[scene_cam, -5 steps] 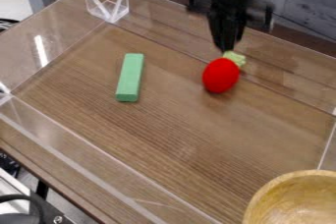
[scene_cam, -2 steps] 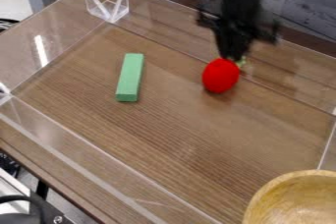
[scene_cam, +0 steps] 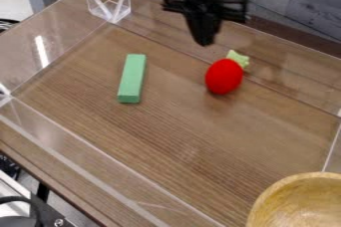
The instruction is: Move the red fruit to the left
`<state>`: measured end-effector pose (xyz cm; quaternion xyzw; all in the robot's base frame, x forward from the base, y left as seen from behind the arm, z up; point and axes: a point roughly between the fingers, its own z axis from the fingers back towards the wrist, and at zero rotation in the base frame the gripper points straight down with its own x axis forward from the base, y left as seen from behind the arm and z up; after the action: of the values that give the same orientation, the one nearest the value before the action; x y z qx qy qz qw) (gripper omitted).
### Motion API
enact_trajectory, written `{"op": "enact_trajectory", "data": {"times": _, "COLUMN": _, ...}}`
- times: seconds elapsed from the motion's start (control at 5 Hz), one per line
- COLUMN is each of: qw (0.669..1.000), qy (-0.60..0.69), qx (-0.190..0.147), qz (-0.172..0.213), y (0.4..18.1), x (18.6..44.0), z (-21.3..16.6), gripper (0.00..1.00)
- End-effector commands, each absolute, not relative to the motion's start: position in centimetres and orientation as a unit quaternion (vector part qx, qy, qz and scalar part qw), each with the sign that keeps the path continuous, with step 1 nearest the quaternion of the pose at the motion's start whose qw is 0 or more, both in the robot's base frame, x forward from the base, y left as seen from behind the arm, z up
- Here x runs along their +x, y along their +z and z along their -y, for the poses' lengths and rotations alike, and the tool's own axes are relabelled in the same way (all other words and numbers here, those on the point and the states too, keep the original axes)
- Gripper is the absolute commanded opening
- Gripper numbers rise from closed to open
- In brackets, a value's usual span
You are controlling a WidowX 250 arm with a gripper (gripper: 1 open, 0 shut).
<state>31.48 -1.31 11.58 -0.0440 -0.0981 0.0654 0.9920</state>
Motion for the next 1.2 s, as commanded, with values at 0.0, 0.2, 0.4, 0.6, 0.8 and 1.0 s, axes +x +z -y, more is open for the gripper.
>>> {"op": "enact_trajectory", "data": {"times": 0.0, "qw": 0.991, "qy": 0.079, "qx": -0.035, "qz": 0.104, "y": 10.8, "x": 31.9, "z": 2.4, "gripper": 1.00}}
{"op": "enact_trajectory", "data": {"times": 0.2, "qw": 0.994, "qy": 0.044, "qx": -0.034, "qz": 0.098, "y": 9.9, "x": 32.0, "z": 1.8, "gripper": 1.00}}
{"op": "enact_trajectory", "data": {"times": 0.4, "qw": 0.995, "qy": 0.012, "qx": -0.034, "qz": 0.095, "y": 8.8, "x": 32.3, "z": 1.0, "gripper": 1.00}}
{"op": "enact_trajectory", "data": {"times": 0.6, "qw": 0.995, "qy": -0.007, "qx": -0.035, "qz": 0.094, "y": 7.5, "x": 32.5, "z": 1.3, "gripper": 1.00}}
{"op": "enact_trajectory", "data": {"times": 0.8, "qw": 0.995, "qy": -0.021, "qx": -0.036, "qz": 0.094, "y": 6.3, "x": 32.6, "z": 1.8, "gripper": 1.00}}
{"op": "enact_trajectory", "data": {"times": 1.0, "qw": 0.995, "qy": -0.010, "qx": -0.033, "qz": 0.096, "y": 5.7, "x": 33.2, "z": 0.9, "gripper": 0.00}}
